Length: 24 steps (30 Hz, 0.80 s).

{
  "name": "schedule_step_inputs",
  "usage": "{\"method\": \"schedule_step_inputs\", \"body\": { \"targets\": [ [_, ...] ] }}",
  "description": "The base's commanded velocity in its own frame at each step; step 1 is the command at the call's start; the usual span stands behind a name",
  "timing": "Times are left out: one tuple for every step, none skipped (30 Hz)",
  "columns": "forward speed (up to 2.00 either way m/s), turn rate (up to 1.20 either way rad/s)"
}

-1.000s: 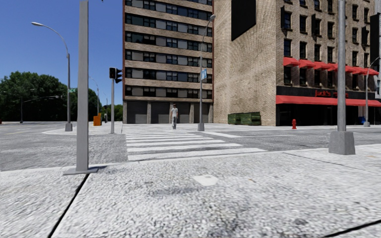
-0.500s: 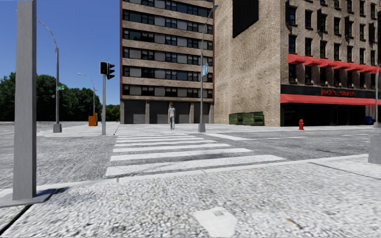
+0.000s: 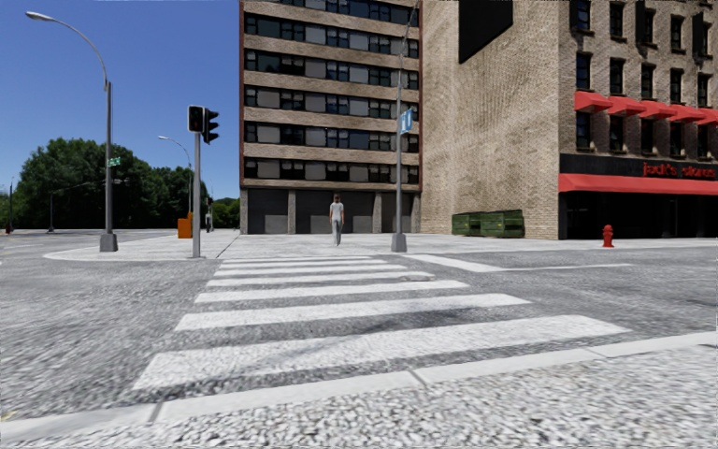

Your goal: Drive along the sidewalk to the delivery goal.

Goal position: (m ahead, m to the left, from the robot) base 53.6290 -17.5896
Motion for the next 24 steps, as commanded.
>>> {"method": "schedule_step_inputs", "body": {
  "targets": [
    [2.0, 0.28],
    [2.0, 0.28],
    [2.0, 0.28],
    [2.0, 0.28],
    [2.0, 0.28],
    [2.0, 0.28],
    [2.0, 0.28],
    [2.0, 0.28],
    [2.0, 0.28],
    [2.0, 0.28],
    [2.0, 0.28],
    [2.0, 0.28],
    [2.0, 0.28],
    [2.0, 0.28],
    [2.0, 0.28],
    [2.0, 0.28],
    [2.0, 0.28],
    [2.0, 0.28],
    [2.0, 0.28],
    [2.0, 0.28],
    [2.0, 0.28],
    [2.0, 0.28],
    [2.0, 0.28],
    [2.0, 0.28]
  ]
}}
